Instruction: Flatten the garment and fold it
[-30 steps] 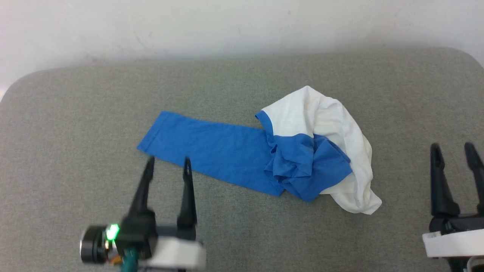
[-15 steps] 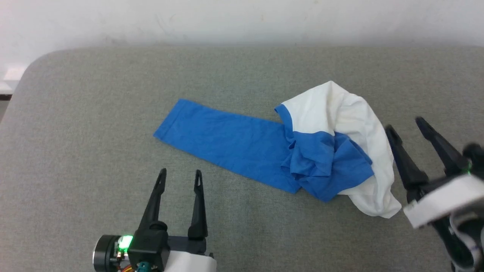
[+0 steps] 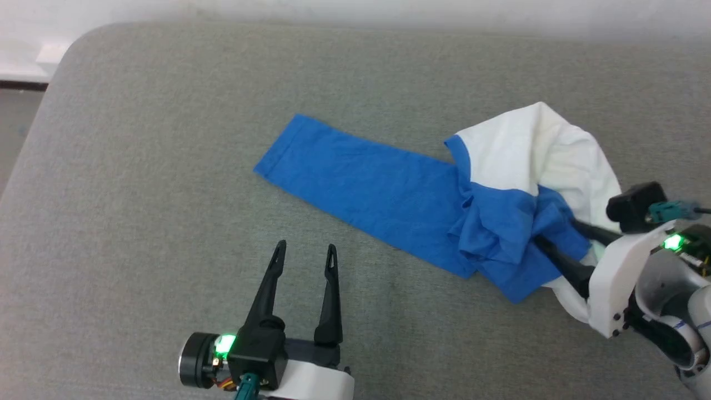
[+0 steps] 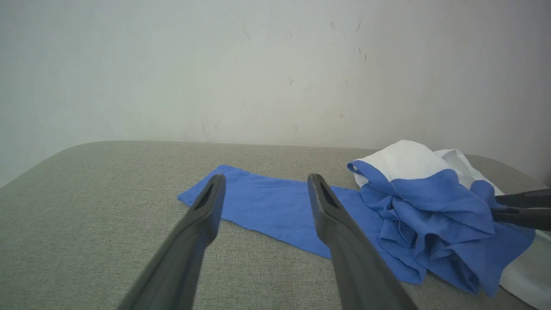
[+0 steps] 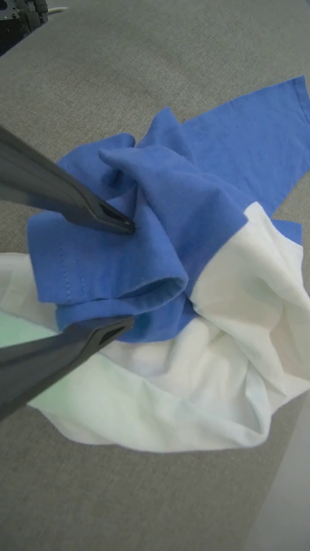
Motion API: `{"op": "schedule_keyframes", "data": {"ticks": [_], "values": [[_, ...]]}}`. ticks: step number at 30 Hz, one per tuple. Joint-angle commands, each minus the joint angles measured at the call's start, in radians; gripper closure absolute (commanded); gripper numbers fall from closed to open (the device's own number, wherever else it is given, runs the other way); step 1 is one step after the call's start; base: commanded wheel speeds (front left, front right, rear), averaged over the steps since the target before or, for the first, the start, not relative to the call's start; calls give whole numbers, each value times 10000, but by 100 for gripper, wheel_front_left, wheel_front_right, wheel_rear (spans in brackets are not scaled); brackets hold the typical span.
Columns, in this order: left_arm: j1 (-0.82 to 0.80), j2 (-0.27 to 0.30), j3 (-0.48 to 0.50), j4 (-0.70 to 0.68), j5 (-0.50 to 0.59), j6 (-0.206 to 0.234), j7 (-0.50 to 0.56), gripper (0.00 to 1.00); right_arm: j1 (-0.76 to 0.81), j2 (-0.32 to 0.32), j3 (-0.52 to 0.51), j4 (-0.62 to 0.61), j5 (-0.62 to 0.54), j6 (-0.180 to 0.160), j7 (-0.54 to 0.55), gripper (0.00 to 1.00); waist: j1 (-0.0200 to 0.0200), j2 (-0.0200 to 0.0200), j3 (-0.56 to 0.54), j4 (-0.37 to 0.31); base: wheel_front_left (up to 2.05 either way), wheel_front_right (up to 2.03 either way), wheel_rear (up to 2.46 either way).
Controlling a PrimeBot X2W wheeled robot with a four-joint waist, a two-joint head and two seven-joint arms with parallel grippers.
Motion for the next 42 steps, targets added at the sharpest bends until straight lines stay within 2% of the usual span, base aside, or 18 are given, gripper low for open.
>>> {"op": "schedule_keyframes", "data": {"ticks": [1, 2, 7, 10, 12, 17, 22, 24, 27, 30, 33, 34, 35, 36, 39, 42], "values": [[-192, -121, 96, 80, 148, -121, -47, 0, -122, -42, 210, 169, 226, -7, 2, 18, -1, 0, 257, 300, 0, 0, 0], [-191, -187, 134, 118, 189, -177, -47, 0, -149, -100, 367, 255, 300, -7, -17, 100, -1, 0, 261, 321, 0, 0, 0], [-54, -428, 418, 302, 286, -443, -47, 0, -404, -177, 674, 545, 518, -7, -578, 100, -1, 0, -13, 196, 0, 0, 0], [119, -446, 688, 352, 283, -597, -47, 0, -842, -62, 372, 496, 642, -7, -1077, 100, -1, 0, -331, -119, 0, 0, 0], [217, -437, 860, 375, 272, -726, -47, 0, -1196, -28, -181, 454, 780, -7, -1371, 100, -1, 0, -560, -366, 0, 0, 0], [412, -437, 1230, 407, 262, -1017, -47, 0, -1495, -610, -2413, 576, 456, -7, -1819, 100, -1, 0, -989, -879, 0, 0, 0], [559, -490, 1428, 379, 348, -1229, -47, 0, 77, -1206, -5811, 1270, -701, -7, -2062, 100, -1, 0, -979, -1023, 0, 0, 0], [598, -530, 1463, 389, 409, -1281, -47, 0, 1199, -1123, -7179, 1653, -1201, -7, -2202, 100, -1, 0, -875, -978, 0, 0, 0], [676, -576, 1505, 420, 502, -1323, -47, 0, 2637, -482, -8576, 2281, -1619, -7, -2423, 100, -1, 0, -749, -897, 0, 0, 0], [737, -577, 1574, 456, 572, -1363, -47, 0, 3436, 195, -9078, 2908, -1966, -7, -2678, 100, -1, 0, -692, -843, 0, 0, 0], [754, -557, 1637, 506, 597, -1434, -47, 0, 3599, 634, -8995, 3501, -2395, -7, -2938, 100, -1, 0, -730, -820, 0, 0, 0], [755, -541, 1657, 527, 610, -1453, -47, 0, 3546, 688, -8851, 3636, -2563, -7, -3043, 73, -1, 0, -755, -824, 0, 0, 0], [759, -525, 1684, 544, 614, -1465, -47, 0, 3422, 728, -8652, 3687, -2683, -7, -3176, 15, -1, 0, -789, -842, 0, 0, 0], [769, -510, 1718, 549, 613, -1471, -47, 0, 3227, 763, -8459, 3664, -2706, -7, -3309, 0, -1, 0, -824, -873, 0, 0, 0], [804, -472, 1781, 538, 616, -1499, -47, 0, 2586, 676, -7760, 2992, -2617, -7, -3671, 0, -1, 0, -906, -949, 0, 0, 0], [817, -493, 1787, 514, 629, -1517, -47, 0, 2023, 582, -6807, 1373, -2112, -7, -3666, 0, -1, 0, -923, -1011, 0, 0, 0]]}}
